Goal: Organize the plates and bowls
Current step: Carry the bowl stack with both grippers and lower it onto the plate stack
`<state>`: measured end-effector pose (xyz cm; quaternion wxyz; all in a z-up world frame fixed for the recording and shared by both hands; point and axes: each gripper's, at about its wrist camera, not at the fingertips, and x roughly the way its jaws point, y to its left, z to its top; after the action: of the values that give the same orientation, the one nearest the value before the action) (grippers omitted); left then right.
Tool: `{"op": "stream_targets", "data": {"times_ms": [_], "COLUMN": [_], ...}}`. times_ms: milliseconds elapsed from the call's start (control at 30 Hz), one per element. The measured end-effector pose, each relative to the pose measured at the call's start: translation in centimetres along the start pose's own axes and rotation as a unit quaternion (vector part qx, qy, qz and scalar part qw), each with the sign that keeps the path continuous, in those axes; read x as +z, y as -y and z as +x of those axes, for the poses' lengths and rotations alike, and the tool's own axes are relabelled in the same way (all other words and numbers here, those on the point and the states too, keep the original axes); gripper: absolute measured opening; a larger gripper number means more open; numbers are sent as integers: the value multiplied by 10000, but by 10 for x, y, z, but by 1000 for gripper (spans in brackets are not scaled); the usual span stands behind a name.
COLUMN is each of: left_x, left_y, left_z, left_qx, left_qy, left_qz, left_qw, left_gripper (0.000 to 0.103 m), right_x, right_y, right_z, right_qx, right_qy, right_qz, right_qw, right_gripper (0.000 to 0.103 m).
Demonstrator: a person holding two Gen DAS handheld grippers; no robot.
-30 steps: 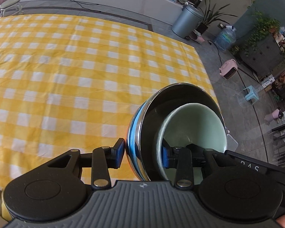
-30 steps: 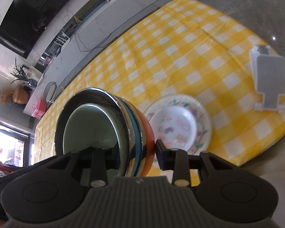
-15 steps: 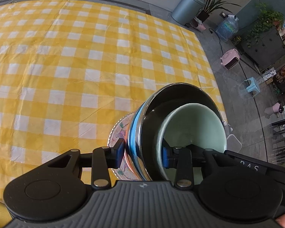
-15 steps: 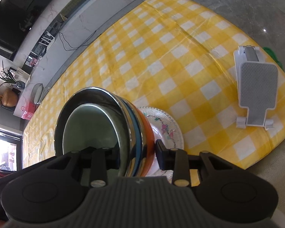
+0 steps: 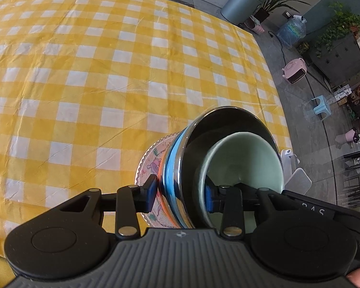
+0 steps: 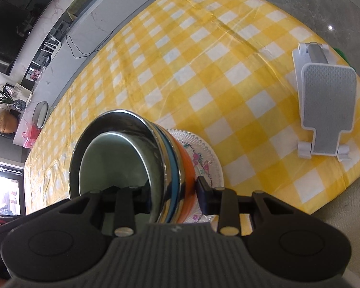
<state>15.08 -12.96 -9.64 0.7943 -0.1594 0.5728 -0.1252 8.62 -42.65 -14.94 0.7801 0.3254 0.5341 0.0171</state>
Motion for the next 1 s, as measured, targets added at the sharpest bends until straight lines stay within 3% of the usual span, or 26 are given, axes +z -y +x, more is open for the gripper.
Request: {"op": "stream_targets", "data": {"times_ms": [467,600,800,867,1000], "left_x": [0,1,-1,-1,-2], "left_y": [2,4,6,6,7], "left_z": [0,-4,-9,-11,-23], "left_qx": [-23,16,114,154,156], "left_qy": [27,150,342,349,445], "left_qz": [-18,70,191,261,349], "left_qw": [10000,9999,9992,9989,9983], "left_gripper": [43,49,61,63,63], "right_x": [-4,-5,-7,-8,-9], "right_y": [2,3,2,1,-3], "right_z": [-2,-2,-1,-2,-8], "right_qx": [55,85,22,19,-97], "right_qy": [46,36,1,47,96], "right_qz": [4,-6,-77,-142,-232], "right_qw": [10000,10000,10000,9999,9996], "right_gripper": [38,39,51,62,66]}}
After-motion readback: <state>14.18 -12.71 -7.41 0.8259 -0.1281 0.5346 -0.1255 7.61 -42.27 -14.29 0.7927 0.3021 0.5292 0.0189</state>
